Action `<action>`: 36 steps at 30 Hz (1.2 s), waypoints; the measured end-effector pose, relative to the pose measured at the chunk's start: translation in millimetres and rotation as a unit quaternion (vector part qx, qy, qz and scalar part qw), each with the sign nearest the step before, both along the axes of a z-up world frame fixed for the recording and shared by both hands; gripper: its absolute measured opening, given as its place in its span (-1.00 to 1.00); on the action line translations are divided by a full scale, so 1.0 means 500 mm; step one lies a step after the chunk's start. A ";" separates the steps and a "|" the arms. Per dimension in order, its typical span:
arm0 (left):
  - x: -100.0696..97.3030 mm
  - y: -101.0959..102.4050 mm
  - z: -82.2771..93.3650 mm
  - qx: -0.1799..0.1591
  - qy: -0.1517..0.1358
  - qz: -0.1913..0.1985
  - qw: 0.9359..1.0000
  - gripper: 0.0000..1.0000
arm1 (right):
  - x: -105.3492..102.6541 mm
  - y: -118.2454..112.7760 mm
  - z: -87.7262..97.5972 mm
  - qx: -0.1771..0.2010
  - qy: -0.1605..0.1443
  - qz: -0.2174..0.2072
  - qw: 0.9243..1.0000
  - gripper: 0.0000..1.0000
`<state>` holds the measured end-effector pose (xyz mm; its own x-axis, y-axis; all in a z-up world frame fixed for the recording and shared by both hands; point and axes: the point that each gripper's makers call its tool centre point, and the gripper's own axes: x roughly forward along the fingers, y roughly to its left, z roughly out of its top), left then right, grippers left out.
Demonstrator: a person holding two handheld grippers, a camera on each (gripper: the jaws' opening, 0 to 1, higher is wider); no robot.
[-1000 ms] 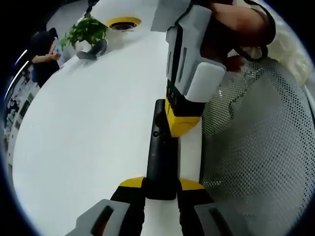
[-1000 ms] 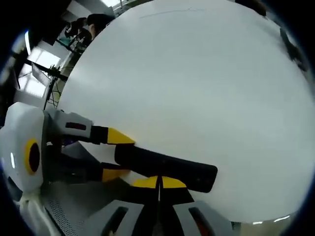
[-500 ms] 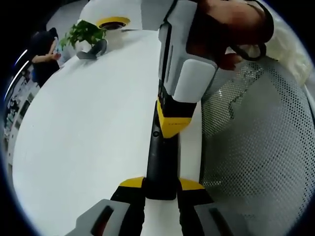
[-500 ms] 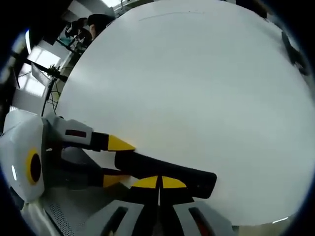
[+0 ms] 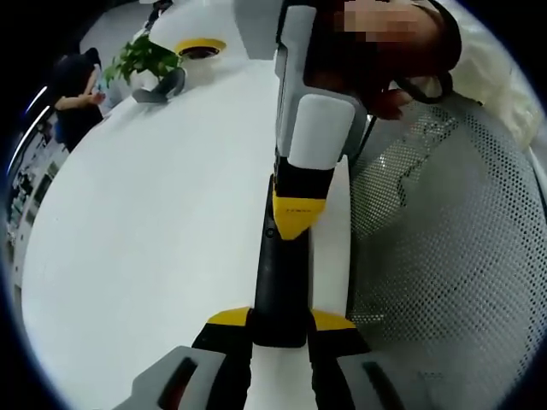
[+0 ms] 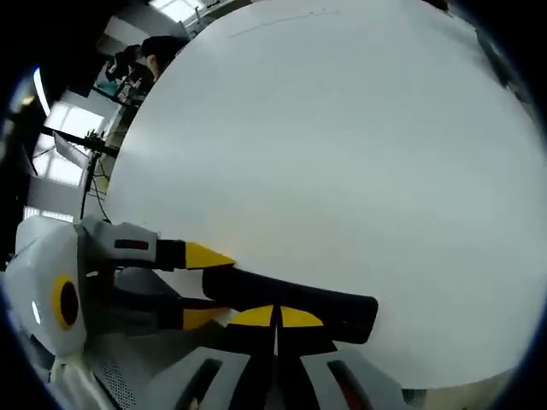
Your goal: Press the specified remote control buttons in sequence, fully releasing each button before pressing the next.
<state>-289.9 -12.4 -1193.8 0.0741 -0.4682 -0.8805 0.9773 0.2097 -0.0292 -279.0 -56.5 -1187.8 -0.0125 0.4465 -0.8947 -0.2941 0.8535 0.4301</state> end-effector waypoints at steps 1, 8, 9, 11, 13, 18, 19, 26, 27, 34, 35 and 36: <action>0.000 0.000 0.000 -0.001 -0.001 -0.001 1.000 -0.51 | 0.000 0.001 0.000 -0.002 -0.001 0.001 1.000 -1.00; 0.000 0.001 0.000 -0.003 -0.004 -0.006 1.000 -0.51 | -0.002 0.004 0.003 -0.021 -0.006 0.022 1.000 -1.00; 0.000 0.001 0.001 -0.004 -0.003 -0.005 1.000 -0.51 | -0.003 0.003 0.003 -0.023 -0.009 0.024 0.999 -1.00; 0.000 0.002 0.000 -0.008 -0.003 -0.003 1.000 -0.51 | -0.003 0.003 0.003 -0.026 -0.017 0.030 0.999 -1.00; 0.000 0.002 0.000 -0.011 -0.003 -0.003 1.000 -0.51 | -0.003 0.003 0.003 -0.027 -0.020 0.035 0.999 -1.00; 0.000 0.001 0.000 -0.010 -0.003 -0.003 1.000 -0.51 | 0.000 0.010 0.009 -0.018 -0.021 0.032 0.999 -1.00; 0.000 0.001 0.000 -0.011 -0.003 -0.003 1.000 -0.51 | 0.001 0.012 0.008 -0.016 -0.020 0.032 0.999 -1.00; 0.000 0.001 0.000 -0.014 -0.001 0.001 1.000 -0.51 | -0.004 0.029 -0.002 -0.013 -0.019 0.039 0.999 -1.00; 0.000 0.001 0.000 -0.014 -0.001 0.001 1.000 -0.51 | -0.006 0.024 -0.006 -0.021 -0.020 0.046 0.999 -1.00; 0.000 0.001 0.000 -0.015 0.000 0.001 1.000 -0.51 | -0.001 0.025 -0.001 -0.008 -0.023 0.031 0.999 -1.00; 0.000 0.001 0.000 -0.015 0.000 0.001 1.000 -0.51 | -0.001 0.025 -0.001 -0.006 -0.021 0.029 0.999 -1.00; -0.001 0.001 0.001 -0.014 0.000 0.001 1.000 -0.51 | -0.001 0.025 -0.001 -0.004 -0.019 0.027 0.999 -1.00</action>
<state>-290.2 -11.8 -1193.4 0.0755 -0.4932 -0.8666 0.9771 0.2099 -0.0344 -279.3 -44.2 -1188.4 -0.0023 0.4391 -0.8984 -0.3553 0.8395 0.4112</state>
